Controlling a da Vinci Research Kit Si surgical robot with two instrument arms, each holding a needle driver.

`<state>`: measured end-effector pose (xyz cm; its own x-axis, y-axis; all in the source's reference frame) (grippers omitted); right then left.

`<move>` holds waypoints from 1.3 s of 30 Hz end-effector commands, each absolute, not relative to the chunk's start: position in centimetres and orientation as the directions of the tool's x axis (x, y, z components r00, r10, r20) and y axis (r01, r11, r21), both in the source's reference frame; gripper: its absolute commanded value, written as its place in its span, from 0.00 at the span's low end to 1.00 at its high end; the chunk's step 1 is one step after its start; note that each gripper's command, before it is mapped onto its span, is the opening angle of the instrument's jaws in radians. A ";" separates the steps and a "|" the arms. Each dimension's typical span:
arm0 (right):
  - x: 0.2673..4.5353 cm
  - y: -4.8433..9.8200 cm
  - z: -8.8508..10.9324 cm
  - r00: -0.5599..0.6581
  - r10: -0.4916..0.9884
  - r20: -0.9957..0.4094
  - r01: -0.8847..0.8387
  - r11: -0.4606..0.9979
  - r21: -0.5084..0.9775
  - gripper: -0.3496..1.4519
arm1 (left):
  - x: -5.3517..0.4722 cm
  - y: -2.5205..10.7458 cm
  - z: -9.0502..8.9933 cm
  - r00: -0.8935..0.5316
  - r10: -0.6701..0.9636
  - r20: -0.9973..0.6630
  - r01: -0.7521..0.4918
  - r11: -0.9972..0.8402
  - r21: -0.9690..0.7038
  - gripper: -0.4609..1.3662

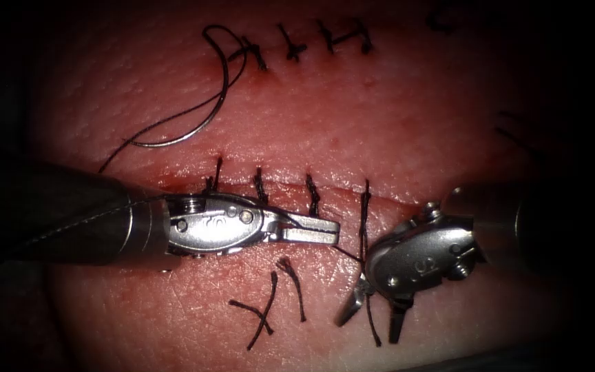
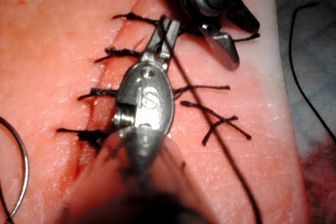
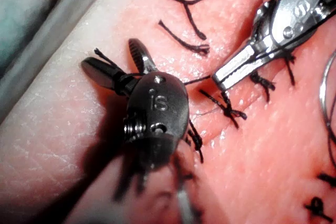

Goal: Wound Closure
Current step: Pick up free end of suture tail

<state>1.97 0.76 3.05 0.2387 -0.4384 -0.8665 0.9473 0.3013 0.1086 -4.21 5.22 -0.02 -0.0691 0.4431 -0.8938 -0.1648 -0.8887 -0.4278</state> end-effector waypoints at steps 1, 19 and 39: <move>1.99 0.8 3.0 0.240 -0.460 -0.855 0.950 0.291 0.111 0.74 | -4.21 5.2 0.0 -0.069 0.443 -0.894 -0.158 -0.889 -0.429 0.06; 1.92 0.7 3.2 0.181 -0.545 -0.818 0.983 0.124 0.135 0.00 | -4.13 5.2 0.0 -0.071 0.443 -0.893 -0.141 -0.891 -0.431 0.06; 1.78 0.9 3.1 0.317 -0.376 -0.871 0.920 0.346 0.186 0.00 | -4.17 5.1 0.0 -0.076 0.430 -0.900 -0.143 -0.898 -0.417 0.06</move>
<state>1.79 0.96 3.08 0.3206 -0.3685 -0.8726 0.9167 0.3526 0.1879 -4.17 5.07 -0.03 -0.0770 0.4308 -0.8992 -0.1455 -0.8970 -0.4173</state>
